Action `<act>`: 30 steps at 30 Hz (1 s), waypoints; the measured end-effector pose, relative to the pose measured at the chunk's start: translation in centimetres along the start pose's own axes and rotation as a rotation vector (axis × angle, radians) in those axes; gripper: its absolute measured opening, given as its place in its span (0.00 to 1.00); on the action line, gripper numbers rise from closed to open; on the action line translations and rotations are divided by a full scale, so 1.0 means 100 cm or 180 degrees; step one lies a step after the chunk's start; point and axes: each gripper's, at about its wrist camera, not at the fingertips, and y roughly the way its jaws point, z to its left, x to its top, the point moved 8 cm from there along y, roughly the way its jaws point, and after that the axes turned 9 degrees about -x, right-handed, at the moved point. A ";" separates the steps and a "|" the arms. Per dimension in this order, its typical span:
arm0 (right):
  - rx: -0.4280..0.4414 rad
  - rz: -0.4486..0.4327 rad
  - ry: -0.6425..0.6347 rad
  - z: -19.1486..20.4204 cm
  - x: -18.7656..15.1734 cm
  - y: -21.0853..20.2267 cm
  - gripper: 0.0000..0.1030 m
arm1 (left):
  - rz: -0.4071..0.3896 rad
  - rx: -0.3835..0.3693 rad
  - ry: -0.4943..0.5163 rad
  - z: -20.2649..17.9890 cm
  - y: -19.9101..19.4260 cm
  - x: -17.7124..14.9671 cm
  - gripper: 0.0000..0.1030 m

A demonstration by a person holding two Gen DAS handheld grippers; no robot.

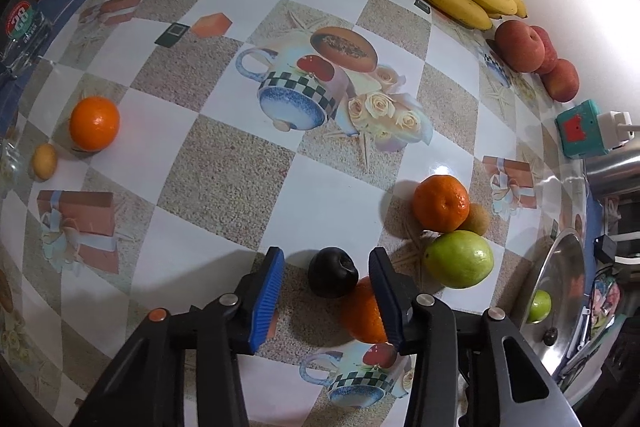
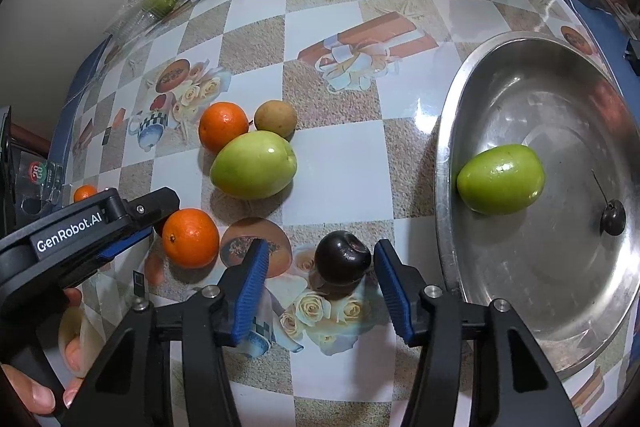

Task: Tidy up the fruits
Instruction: 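Grasp a dark plum with the left tool while the right tool grasps another dark plum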

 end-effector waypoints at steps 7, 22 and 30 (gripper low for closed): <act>-0.0055 0.0015 0.0028 -0.005 0.000 0.000 0.53 | 0.0026 -0.0115 -0.0079 -0.001 0.001 0.000 0.35; -0.0078 0.0056 0.0018 -0.005 -0.001 0.003 0.53 | 0.0025 -0.0176 -0.0190 0.002 -0.004 -0.003 0.24; -0.0058 0.0070 0.0036 -0.007 -0.003 0.004 0.46 | -0.0064 -0.0188 -0.0251 0.005 -0.012 0.002 0.24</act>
